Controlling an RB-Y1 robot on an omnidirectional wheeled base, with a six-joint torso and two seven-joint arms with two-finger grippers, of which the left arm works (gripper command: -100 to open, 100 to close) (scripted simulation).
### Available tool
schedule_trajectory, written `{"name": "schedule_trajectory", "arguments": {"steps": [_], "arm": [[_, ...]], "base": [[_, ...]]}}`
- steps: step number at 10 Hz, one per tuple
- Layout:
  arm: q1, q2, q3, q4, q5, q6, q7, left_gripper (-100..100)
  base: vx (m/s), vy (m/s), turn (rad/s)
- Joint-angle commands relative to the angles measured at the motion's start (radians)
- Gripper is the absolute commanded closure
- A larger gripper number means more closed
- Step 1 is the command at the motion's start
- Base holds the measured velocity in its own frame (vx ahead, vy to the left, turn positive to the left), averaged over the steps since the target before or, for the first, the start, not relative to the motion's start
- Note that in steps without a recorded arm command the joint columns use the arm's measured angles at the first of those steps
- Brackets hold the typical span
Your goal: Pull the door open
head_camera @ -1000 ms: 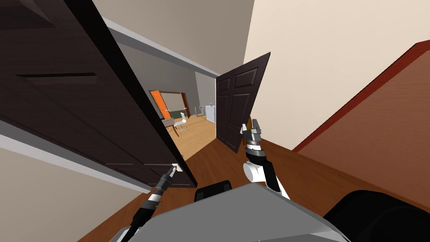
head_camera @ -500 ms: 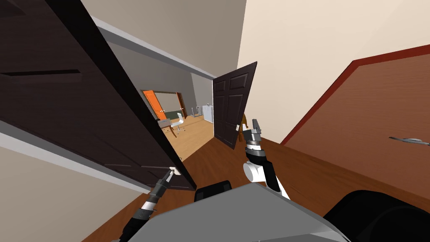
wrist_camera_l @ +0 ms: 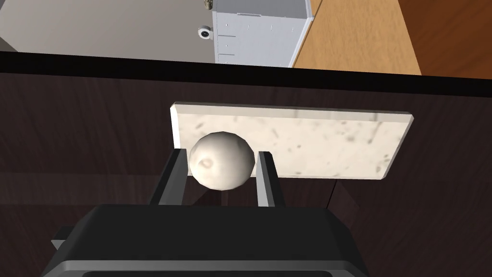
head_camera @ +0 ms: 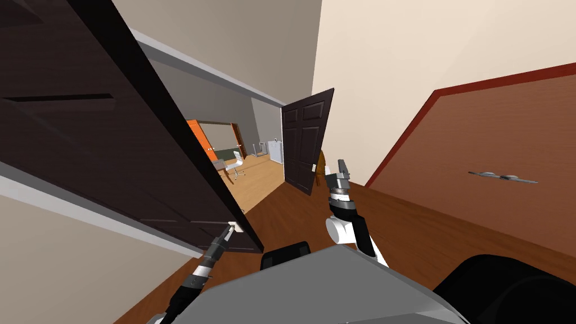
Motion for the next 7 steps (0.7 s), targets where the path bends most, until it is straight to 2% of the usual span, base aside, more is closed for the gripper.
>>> {"name": "schedule_trajectory", "arguments": {"steps": [1,5,7], "arm": [[0.005,-0.005,-0.008,-0.022,0.003,0.020,0.000,100],[-0.009,-0.013,-0.023,-0.046,0.015,0.058,-0.006,100],[-0.015,-0.017,-0.030,-0.056,0.020,0.074,-0.008,100]], "base": [[-0.209,0.078,-0.130],[-0.215,0.123,-0.158],[-0.202,0.089,-0.138]]}}
